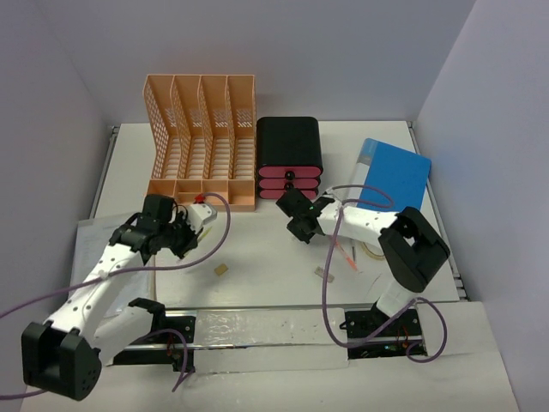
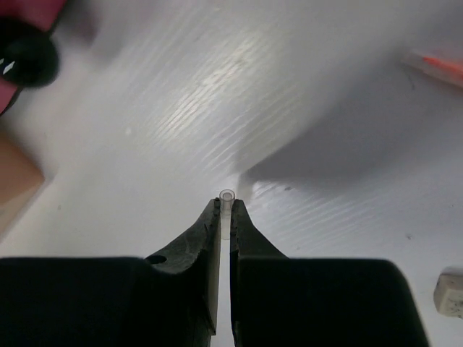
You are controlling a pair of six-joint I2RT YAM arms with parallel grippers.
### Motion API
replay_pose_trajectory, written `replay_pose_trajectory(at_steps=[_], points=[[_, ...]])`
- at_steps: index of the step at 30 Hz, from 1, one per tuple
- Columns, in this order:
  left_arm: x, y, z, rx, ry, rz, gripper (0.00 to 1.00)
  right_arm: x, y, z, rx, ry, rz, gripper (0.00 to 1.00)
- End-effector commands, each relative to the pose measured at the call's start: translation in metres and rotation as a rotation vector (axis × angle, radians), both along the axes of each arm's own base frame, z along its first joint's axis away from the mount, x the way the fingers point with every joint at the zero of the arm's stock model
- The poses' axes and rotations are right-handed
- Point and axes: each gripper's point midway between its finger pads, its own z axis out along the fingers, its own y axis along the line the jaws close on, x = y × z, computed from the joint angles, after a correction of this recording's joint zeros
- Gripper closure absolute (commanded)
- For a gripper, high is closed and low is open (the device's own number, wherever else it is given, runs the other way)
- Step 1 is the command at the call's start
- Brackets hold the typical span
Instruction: Organize the desk
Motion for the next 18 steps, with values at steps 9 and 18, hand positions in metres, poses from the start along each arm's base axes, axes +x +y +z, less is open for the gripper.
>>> replay_pose_trajectory(at_steps=[9, 18], points=[[0.002, -0.015, 0.137, -0.234, -0.292, 0.061, 1.0, 0.006, 0.017, 0.171, -0.231, -0.614, 0.478, 1.0], [-0.007, -0.019, 0.198, -0.333, -0.363, 0.083, 1.0, 0.0, 0.038, 0.316, -0.197, -1.033, 0.656, 1.0]])
